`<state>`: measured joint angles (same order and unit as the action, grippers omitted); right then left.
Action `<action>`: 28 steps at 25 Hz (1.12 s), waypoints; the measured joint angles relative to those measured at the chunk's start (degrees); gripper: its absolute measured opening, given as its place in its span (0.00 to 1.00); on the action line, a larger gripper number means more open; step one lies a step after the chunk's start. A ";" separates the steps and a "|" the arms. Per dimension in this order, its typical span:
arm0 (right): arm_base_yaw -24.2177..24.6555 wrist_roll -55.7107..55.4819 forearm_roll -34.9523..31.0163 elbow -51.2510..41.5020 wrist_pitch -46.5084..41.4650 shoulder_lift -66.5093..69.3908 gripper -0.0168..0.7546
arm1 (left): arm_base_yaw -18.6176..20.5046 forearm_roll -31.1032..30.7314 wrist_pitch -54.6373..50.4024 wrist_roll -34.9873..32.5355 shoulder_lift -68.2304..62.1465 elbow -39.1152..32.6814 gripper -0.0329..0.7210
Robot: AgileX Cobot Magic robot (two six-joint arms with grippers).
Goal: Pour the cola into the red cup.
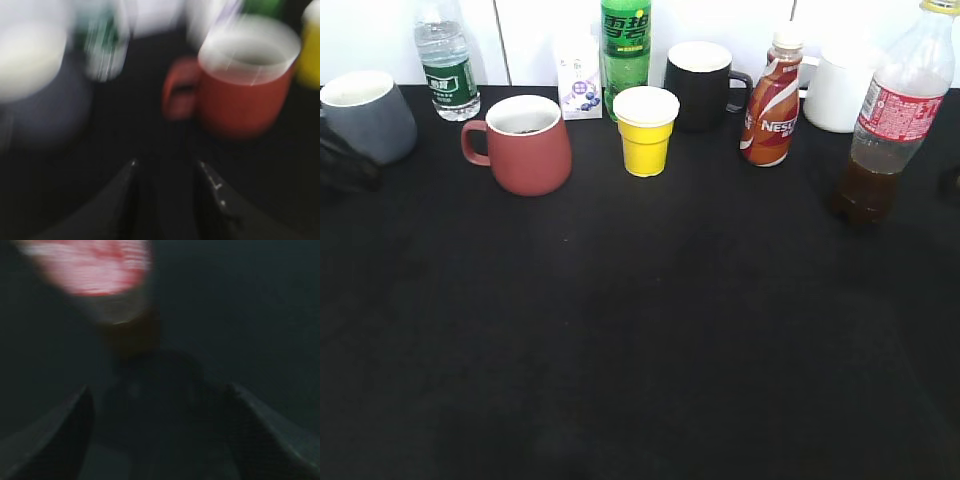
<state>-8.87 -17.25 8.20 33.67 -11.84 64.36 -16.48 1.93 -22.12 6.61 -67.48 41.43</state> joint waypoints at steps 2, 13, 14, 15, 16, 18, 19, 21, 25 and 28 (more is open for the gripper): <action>-4.80 -0.12 -0.61 2.38 -8.65 -8.29 0.79 | -0.23 -0.50 -8.05 0.05 8.78 1.74 0.42; -7.40 0.11 2.54 -3.45 -47.68 -59.65 0.79 | -0.36 -4.57 -37.64 -3.35 61.05 -11.00 0.42; -7.40 0.35 2.77 -4.32 -48.44 -60.70 0.79 | -0.36 -4.57 -38.49 -3.35 62.05 -11.61 0.42; -7.40 0.57 3.01 -4.36 -48.44 -61.02 0.79 | -0.36 -4.52 -38.61 -3.40 62.25 -11.70 0.42; -7.40 0.74 3.08 -4.44 -48.44 -61.02 0.79 | -0.36 -4.53 -38.61 -3.40 62.25 -11.81 0.42; -7.40 0.80 3.14 -4.56 -48.44 -61.02 0.79 | -0.36 -4.53 -38.61 -3.40 62.25 -11.81 0.42; -7.40 0.85 3.14 -4.61 -48.44 -61.02 0.79 | -0.36 -4.53 -38.61 -3.40 62.25 -11.81 0.42; -7.40 0.97 3.14 -4.61 -48.44 -61.02 0.79 | -0.36 -4.53 -38.61 -3.40 62.25 -11.81 0.42; -7.40 1.02 3.14 -4.61 -48.44 -61.02 0.79 | -0.36 -4.53 -38.61 -3.46 62.25 -11.81 0.42; -5.84 1.09 3.14 -4.61 -48.44 -61.02 0.79 | 1.89 -4.47 -38.61 -3.46 62.92 -11.81 0.42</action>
<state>-14.71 -16.15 11.34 29.07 -60.28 3.34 -14.59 -2.55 -60.73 3.15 -4.56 29.62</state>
